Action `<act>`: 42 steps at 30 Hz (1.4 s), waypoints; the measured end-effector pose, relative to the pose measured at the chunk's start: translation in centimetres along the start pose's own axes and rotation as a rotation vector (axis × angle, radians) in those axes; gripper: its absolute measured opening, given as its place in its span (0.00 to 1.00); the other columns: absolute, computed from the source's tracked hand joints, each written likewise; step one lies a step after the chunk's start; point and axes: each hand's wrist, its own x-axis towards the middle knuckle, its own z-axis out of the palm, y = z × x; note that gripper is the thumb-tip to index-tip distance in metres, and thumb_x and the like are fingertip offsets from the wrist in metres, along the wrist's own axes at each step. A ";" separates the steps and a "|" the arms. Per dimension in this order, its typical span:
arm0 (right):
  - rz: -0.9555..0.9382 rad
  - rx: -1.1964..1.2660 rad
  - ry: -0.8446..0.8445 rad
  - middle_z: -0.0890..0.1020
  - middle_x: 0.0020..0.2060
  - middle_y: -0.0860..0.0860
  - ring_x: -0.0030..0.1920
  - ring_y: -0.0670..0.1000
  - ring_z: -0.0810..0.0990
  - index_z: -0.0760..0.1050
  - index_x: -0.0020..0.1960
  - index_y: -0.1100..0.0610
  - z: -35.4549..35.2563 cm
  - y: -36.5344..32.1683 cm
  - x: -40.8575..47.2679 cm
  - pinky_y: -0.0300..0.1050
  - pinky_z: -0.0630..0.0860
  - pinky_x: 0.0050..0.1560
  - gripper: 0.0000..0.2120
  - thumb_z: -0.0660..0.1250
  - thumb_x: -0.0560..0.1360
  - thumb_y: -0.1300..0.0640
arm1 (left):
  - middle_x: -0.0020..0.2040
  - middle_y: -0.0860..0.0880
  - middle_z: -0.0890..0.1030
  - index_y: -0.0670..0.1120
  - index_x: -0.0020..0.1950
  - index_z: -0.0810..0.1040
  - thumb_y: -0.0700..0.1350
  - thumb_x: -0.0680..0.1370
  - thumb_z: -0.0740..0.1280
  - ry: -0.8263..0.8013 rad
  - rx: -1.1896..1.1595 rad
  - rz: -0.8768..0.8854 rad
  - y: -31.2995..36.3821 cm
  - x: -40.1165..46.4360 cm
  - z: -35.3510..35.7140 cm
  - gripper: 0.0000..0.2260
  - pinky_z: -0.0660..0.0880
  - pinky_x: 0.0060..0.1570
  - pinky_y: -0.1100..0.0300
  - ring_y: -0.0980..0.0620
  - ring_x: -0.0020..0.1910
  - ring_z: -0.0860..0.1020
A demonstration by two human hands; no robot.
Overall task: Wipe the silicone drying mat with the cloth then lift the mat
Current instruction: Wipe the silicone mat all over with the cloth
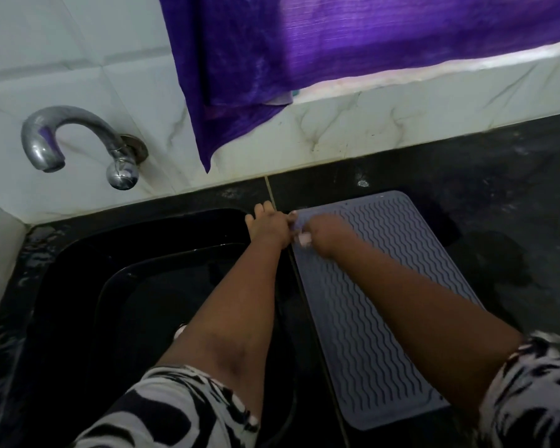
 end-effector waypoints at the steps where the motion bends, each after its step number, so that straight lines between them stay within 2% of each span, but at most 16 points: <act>1: -0.048 -0.065 0.032 0.75 0.63 0.57 0.63 0.60 0.73 0.71 0.66 0.55 1.6 0.1 -0.8 0.54 0.72 0.63 0.19 0.65 0.76 0.56 | 0.69 0.42 0.63 0.67 0.71 0.65 0.64 0.78 0.58 0.001 -0.017 -0.001 -0.3 -0.1 0.3 0.20 0.60 0.65 0.42 0.40 0.68 0.61; 4: -0.115 -0.089 0.104 0.74 0.63 0.54 0.62 0.58 0.70 0.71 0.66 0.50 5.2 1.4 -4.5 0.54 0.71 0.62 0.19 0.65 0.75 0.54 | 0.66 0.43 0.66 0.68 0.69 0.67 0.68 0.75 0.61 0.027 -0.043 -0.010 -0.5 0.1 0.7 0.23 0.61 0.64 0.42 0.41 0.66 0.62; 7: -0.137 -0.070 0.063 0.73 0.64 0.50 0.62 0.57 0.68 0.71 0.65 0.47 8.0 2.4 -10.4 0.53 0.70 0.59 0.20 0.65 0.74 0.52 | 0.65 0.43 0.66 0.67 0.70 0.67 0.68 0.75 0.60 0.031 -0.035 -0.012 -0.3 0.2 0.9 0.23 0.61 0.64 0.42 0.41 0.65 0.63; 11: -0.156 -0.029 -0.115 0.75 0.61 0.48 0.62 0.55 0.70 0.73 0.63 0.46 8.8 2.3 -18.4 0.49 0.69 0.59 0.17 0.63 0.75 0.52 | 0.66 0.42 0.66 0.65 0.72 0.65 0.67 0.76 0.59 0.026 0.029 0.001 0.1 0.0 0.6 0.24 0.62 0.64 0.42 0.41 0.66 0.63; 14: -0.101 0.125 -0.237 0.79 0.54 0.49 0.58 0.51 0.77 0.77 0.58 0.50 5.4 2.7 -18.1 0.45 0.73 0.56 0.13 0.68 0.74 0.52 | 0.70 0.42 0.63 0.60 0.73 0.65 0.65 0.78 0.58 0.027 0.092 0.025 0.7 -0.7 0.0 0.24 0.60 0.66 0.42 0.40 0.69 0.60; 16: -0.083 0.271 -0.159 0.81 0.50 0.50 0.54 0.50 0.79 0.79 0.54 0.52 2.4 2.9 -15.4 0.44 0.74 0.53 0.10 0.69 0.74 0.54 | 0.69 0.44 0.65 0.56 0.70 0.70 0.61 0.79 0.59 0.107 0.041 0.098 1.2 -1.5 0.1 0.21 0.62 0.66 0.44 0.42 0.68 0.62; 18: -0.083 0.288 0.015 0.81 0.50 0.52 0.53 0.51 0.79 0.79 0.54 0.54 0.6 2.8 -11.2 0.45 0.73 0.53 0.09 0.68 0.74 0.58 | 0.64 0.46 0.72 0.53 0.63 0.78 0.55 0.80 0.61 0.241 -0.136 0.146 2.1 -3.2 0.5 0.15 0.67 0.62 0.48 0.43 0.64 0.67; 21: -0.113 0.172 0.114 0.77 0.55 0.56 0.57 0.56 0.76 0.76 0.61 0.56 1.6 1.6 -7.5 0.50 0.72 0.59 0.14 0.65 0.75 0.58 | 0.51 0.41 0.79 0.44 0.48 0.83 0.44 0.79 0.63 0.336 -0.478 0.048 3.1 -6.0 1.6 0.09 0.75 0.52 0.51 0.42 0.53 0.76; 23: -0.139 -0.001 0.104 0.75 0.59 0.56 0.60 0.58 0.73 0.73 0.65 0.54 4.6 1.0 -7.6 0.52 0.72 0.62 0.17 0.64 0.76 0.56 | 0.49 0.41 0.80 0.42 0.45 0.82 0.44 0.79 0.63 0.286 -0.459 0.058 3.0 -7.3 3.0 0.10 0.76 0.48 0.52 0.43 0.50 0.79; 27: -0.165 0.000 0.180 0.76 0.61 0.55 0.60 0.58 0.71 0.73 0.66 0.52 8.5 1.7 -10.6 0.50 0.72 0.60 0.17 0.61 0.78 0.54 | 0.59 0.47 0.79 0.46 0.58 0.81 0.50 0.81 0.60 0.304 -0.050 0.181 2.9 -7.6 4.1 0.14 0.71 0.56 0.52 0.46 0.59 0.75; 29: -0.187 0.013 0.113 0.77 0.60 0.53 0.60 0.58 0.71 0.74 0.65 0.50 9.7 2.1 -13.6 0.48 0.72 0.60 0.17 0.62 0.77 0.53 | 0.61 0.47 0.78 0.47 0.61 0.79 0.52 0.82 0.58 0.324 0.109 0.172 3.6 -7.6 4.0 0.16 0.66 0.60 0.51 0.46 0.63 0.70; 33: -0.204 0.026 0.011 0.75 0.63 0.50 0.64 0.56 0.68 0.73 0.64 0.48 12.2 2.4 -23.3 0.49 0.68 0.63 0.19 0.65 0.73 0.52 | 0.64 0.48 0.75 0.48 0.62 0.78 0.51 0.83 0.55 0.246 0.245 0.122 4.3 -8.4 3.9 0.16 0.61 0.64 0.51 0.46 0.65 0.66; 35: -0.216 0.084 -0.077 0.77 0.61 0.50 0.62 0.55 0.70 0.76 0.62 0.49 12.4 3.1 -26.6 0.47 0.69 0.62 0.17 0.64 0.74 0.57 | 0.68 0.49 0.73 0.49 0.66 0.76 0.51 0.83 0.55 0.186 0.256 0.091 4.7 -8.6 3.2 0.17 0.58 0.68 0.49 0.46 0.69 0.63; 38: -0.148 0.291 -0.184 0.82 0.52 0.52 0.53 0.52 0.79 0.80 0.54 0.54 9.9 4.0 -27.3 0.43 0.74 0.52 0.10 0.65 0.74 0.59 | 0.77 0.46 0.63 0.47 0.76 0.65 0.55 0.83 0.53 0.042 0.223 0.048 6.2 -9.8 2.4 0.23 0.48 0.74 0.46 0.44 0.76 0.54; 40: -0.093 0.407 -0.017 0.81 0.50 0.55 0.52 0.55 0.79 0.80 0.53 0.56 7.8 4.3 -25.6 0.47 0.75 0.50 0.10 0.64 0.74 0.62 | 0.77 0.45 0.60 0.46 0.78 0.59 0.56 0.82 0.53 0.037 0.115 0.011 6.8 -11.0 2.9 0.26 0.50 0.74 0.45 0.44 0.76 0.54; 42: -0.109 0.374 0.130 0.80 0.53 0.57 0.54 0.59 0.77 0.79 0.56 0.57 6.7 4.1 -22.9 0.51 0.75 0.54 0.14 0.60 0.75 0.66 | 0.71 0.44 0.68 0.45 0.72 0.67 0.54 0.81 0.55 0.172 -0.052 -0.026 7.1 -13.0 4.0 0.22 0.58 0.69 0.47 0.44 0.71 0.61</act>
